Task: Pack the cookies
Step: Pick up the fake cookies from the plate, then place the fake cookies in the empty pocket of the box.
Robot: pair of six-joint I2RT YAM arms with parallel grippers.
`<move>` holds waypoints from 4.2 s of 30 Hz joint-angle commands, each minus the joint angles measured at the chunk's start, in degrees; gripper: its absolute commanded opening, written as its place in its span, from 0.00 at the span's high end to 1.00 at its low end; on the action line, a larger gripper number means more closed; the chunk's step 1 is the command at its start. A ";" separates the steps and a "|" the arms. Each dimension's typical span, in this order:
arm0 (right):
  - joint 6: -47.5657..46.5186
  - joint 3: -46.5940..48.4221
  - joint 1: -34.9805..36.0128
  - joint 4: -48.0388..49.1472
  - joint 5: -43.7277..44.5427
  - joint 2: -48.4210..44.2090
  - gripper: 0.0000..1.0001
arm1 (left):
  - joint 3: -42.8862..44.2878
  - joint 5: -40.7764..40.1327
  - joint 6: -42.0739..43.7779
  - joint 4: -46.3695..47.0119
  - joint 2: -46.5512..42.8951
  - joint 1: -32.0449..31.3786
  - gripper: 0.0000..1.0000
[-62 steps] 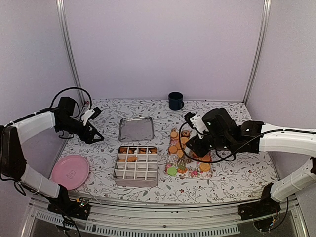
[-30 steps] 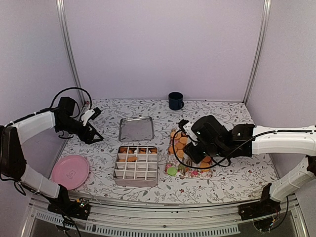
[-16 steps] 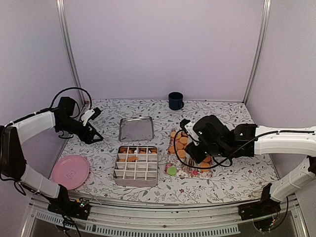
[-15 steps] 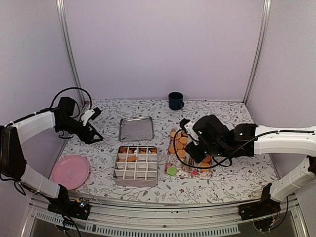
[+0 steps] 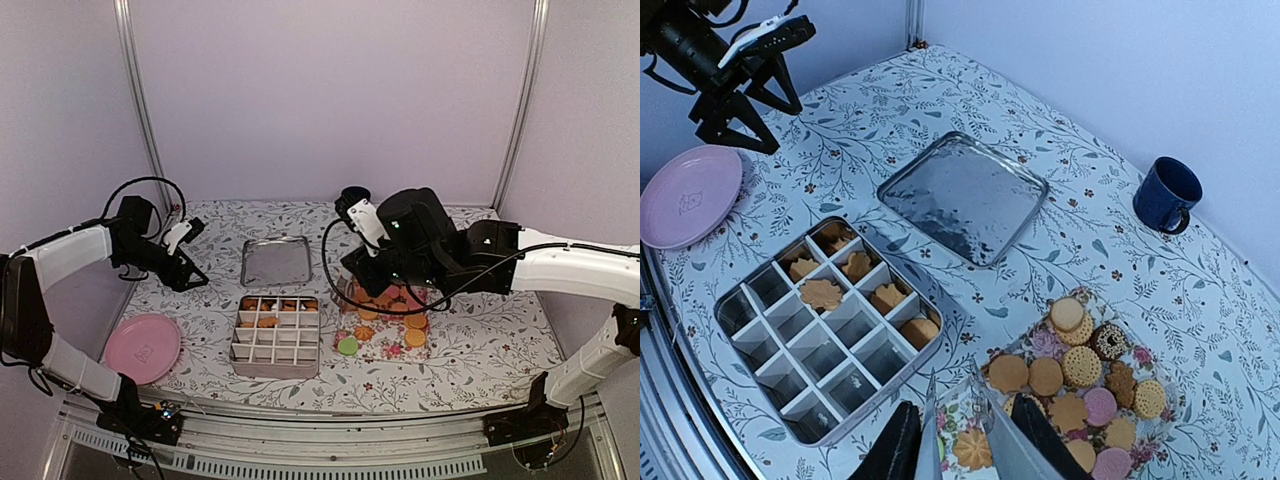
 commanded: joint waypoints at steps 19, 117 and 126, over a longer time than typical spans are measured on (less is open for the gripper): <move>3.58 -10.12 -0.27 7.33 6.05 2.78 0.73 | -1.06 0.17 0.87 0.51 -2.66 0.48 0.19; 0.11 15.95 0.56 11.14 -11.92 16.24 0.97 | -2.37 -0.43 1.68 0.59 -1.70 0.42 0.20; -0.21 17.18 0.57 13.00 -13.74 21.48 0.91 | -2.32 -0.22 1.79 0.53 -2.15 0.42 0.20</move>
